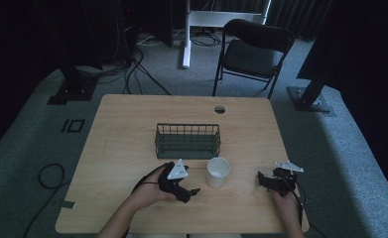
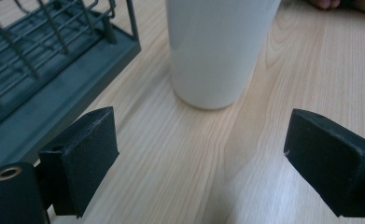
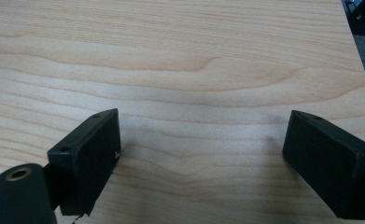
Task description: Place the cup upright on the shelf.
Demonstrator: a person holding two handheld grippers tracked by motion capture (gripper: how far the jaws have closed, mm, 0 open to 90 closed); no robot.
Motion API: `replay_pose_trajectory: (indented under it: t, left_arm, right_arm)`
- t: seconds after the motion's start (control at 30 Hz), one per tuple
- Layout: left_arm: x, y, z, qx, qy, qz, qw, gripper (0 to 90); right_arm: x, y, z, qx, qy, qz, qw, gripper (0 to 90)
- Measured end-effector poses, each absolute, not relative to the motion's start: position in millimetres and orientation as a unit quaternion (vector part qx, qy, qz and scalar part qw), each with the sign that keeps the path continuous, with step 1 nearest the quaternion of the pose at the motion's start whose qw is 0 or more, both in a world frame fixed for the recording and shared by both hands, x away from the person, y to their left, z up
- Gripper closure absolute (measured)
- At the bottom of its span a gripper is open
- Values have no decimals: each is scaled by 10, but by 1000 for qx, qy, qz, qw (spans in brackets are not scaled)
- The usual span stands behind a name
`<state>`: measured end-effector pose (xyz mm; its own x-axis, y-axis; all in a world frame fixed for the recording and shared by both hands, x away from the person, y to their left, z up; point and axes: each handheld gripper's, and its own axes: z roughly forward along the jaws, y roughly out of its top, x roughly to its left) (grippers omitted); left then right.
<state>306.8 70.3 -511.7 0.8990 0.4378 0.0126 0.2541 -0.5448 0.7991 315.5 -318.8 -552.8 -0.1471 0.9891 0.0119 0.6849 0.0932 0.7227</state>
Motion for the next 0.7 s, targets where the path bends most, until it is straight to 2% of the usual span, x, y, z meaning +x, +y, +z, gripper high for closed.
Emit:
replay_pose_trajectory:
  t: [0.7]
  left_arm:
    - [3189, 300, -5098, 863, 183, 103, 460, 99]
  right_arm:
    - [3155, -3188, -5528, 602, 695, 301, 252, 108]
